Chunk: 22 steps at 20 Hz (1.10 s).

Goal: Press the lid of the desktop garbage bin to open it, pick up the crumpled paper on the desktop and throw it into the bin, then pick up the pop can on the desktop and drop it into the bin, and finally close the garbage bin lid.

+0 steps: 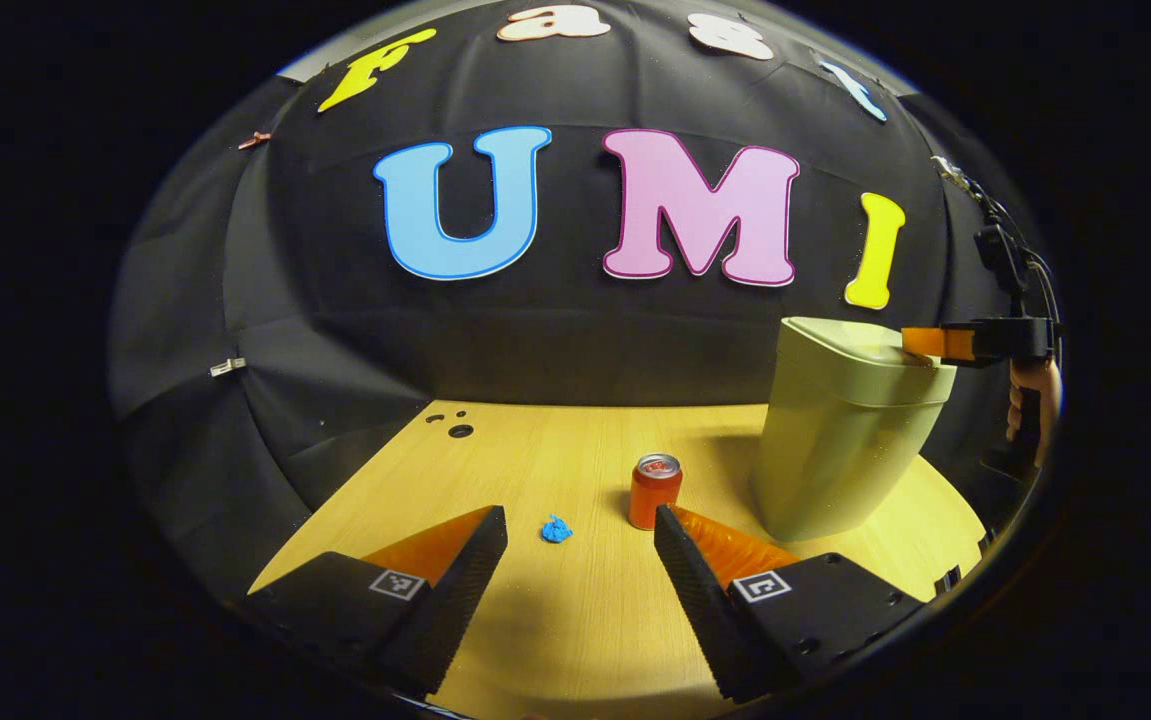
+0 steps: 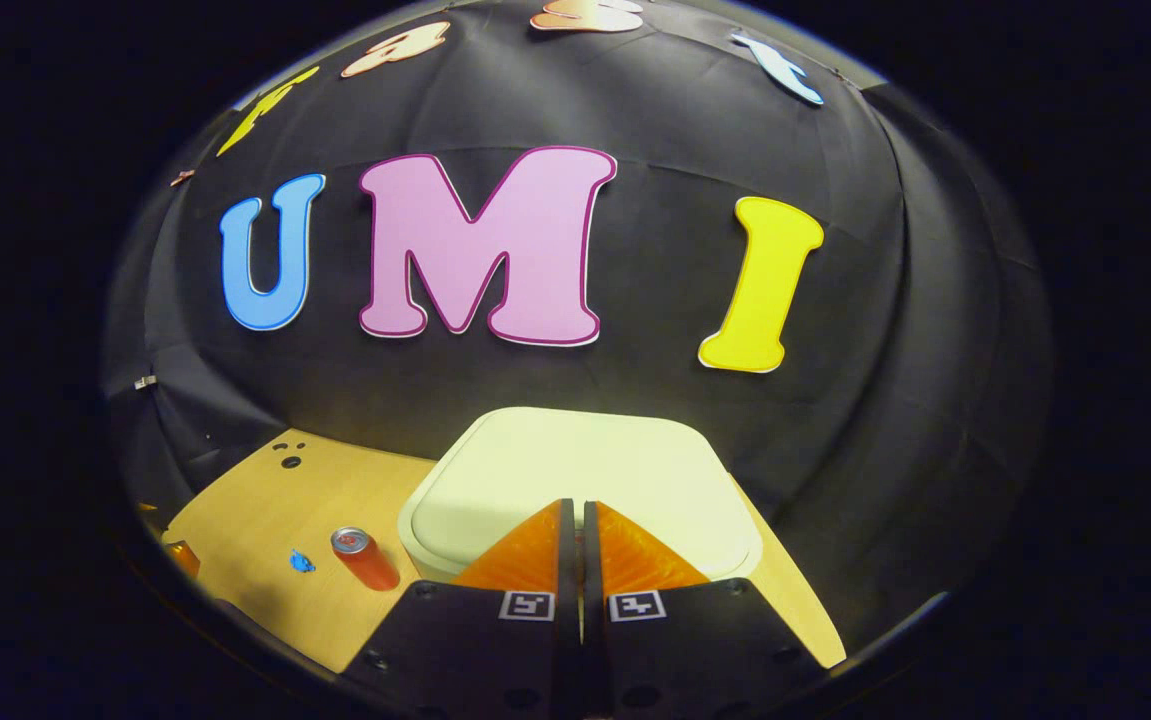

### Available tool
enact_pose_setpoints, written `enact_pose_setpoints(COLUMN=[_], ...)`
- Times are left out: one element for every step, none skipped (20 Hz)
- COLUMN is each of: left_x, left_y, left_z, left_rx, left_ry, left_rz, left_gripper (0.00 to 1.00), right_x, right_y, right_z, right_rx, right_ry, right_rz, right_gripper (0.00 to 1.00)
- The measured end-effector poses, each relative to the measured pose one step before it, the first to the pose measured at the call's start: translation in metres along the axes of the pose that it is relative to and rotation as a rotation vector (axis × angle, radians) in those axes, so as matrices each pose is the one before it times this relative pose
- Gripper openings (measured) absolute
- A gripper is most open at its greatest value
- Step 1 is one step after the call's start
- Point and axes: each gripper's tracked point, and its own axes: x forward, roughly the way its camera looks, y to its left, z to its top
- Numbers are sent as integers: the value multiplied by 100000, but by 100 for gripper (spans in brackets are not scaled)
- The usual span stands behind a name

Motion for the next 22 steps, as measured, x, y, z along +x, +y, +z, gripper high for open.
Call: enact_pose_setpoints(left_x=[140, 33, 22, 6, 118, -58, 37, -10, -66, -67, -44, -184, -135, -232, -321, -289, -308, -405, -294, -474, -351, -415], left_y=[-107, -32, -6, -171, -197, -84, -132, -61, -33, -28, -53, 11, 22, 70, 225, 274, 427, 397, 475, 555, 519, 542], left_z=[19, -298, 18, -185, -100, -207, -23, 11, 164, 59, 169, -36, -2, -71, 67, 14, 127, -154, 38, 27, 26, -153], left_rx=[207, 333, 259, 116, 176, 255, 194, 255, 442, 290, 222, 121, 72, -4, 1, -35, -61, 216, 106, 148, 185, 59], left_ry=[336, 338, 387, 430, 551, 422, 213, 32, -433, -566, -494, -198, -116, -283, -493, -465, -334, -461, -560, -746, -715, -446], left_rz=[-34, -4, -119, -409, -361, -236, -378, -163, -202, -202, -358, -323, -186, -175, -40, 239, 425, 609, 402, 353, 410, 255], left_gripper=[96, 96, 96, 96, 96, 96, 96, 96, 96, 96, 96, 96, 96, 96, 96, 96, 95, 95, 95, 95, 95, 95], right_x=[-91, 65, -14, 60, 83, 84, 18, -44, 22, -26, -8, -68, -6, -50, -24, 42, -51, -53, 238, -114, -288, -482], right_y=[-54, -14, 0, 72, 76, 65, 3, -60, -2, -38, 38, 59, 30, 12, -57, -85, -83, -80, 61, 37, -17, -12], right_z=[-10, -54, -30, -172, 50, -198, 85, -69, -29, 16, 101, 70, 142, 235, 148, 146, 344, 194, -207, 142, 427, 689], right_rx=[-91, 257, 152, 217, -322, 54, 101, 743, 1034, 991, 337, -698, -1165, -1466, -1242, -530, 138, 217, 855, 1701, 1896, 1356], right_ry=[-1100, -621, 128, 768, -83, 1051, -186, 606, 323, 305, -155, -268, -336, -603, -372, 286, -823, 345, 1652, 754, -343, -1290], right_rz=[-247, -213, -146, 35, 385, 680, 619, 203, 172, 83, -80, -238, -297, -303, -335, -218, -362, -521, -93, 108, -597, -918], right_gripper=[5, 5, 5, 5, 5, 5, 5, 5, 5, 5, 5, 5, 5, 5, 5, 5, 5, 5, 5, 5, 5, 5])
